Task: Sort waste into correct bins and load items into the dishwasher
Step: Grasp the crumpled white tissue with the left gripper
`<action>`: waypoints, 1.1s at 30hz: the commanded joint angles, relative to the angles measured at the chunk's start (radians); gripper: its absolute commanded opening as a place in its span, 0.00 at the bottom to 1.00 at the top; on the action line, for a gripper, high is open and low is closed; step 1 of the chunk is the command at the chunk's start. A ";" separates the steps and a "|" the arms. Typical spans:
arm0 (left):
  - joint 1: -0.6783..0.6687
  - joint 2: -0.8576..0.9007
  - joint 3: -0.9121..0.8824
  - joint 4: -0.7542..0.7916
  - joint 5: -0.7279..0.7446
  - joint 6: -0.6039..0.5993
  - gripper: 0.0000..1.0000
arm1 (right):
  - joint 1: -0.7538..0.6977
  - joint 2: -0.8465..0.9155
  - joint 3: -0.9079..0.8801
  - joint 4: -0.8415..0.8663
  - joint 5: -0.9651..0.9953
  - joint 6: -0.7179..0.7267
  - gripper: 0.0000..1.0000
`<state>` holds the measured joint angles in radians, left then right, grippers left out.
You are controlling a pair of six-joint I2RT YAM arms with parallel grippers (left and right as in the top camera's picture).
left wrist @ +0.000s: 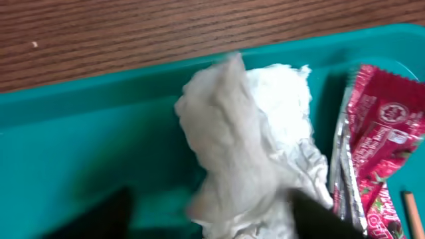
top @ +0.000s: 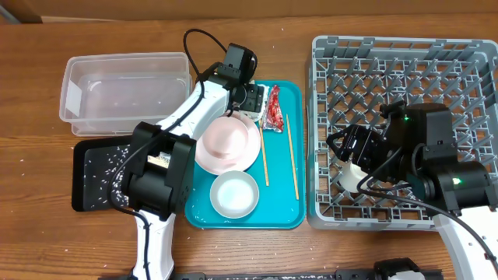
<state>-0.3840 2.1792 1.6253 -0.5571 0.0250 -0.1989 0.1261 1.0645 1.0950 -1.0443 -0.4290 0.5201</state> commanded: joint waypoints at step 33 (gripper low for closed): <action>0.090 -0.189 0.295 -0.427 -0.161 -0.146 0.04 | 0.003 -0.002 0.015 -0.002 0.010 0.001 0.83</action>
<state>-0.3298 2.1109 1.8462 -0.8936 -0.0246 -0.2661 0.1261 1.0645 1.0950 -1.0477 -0.4290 0.5201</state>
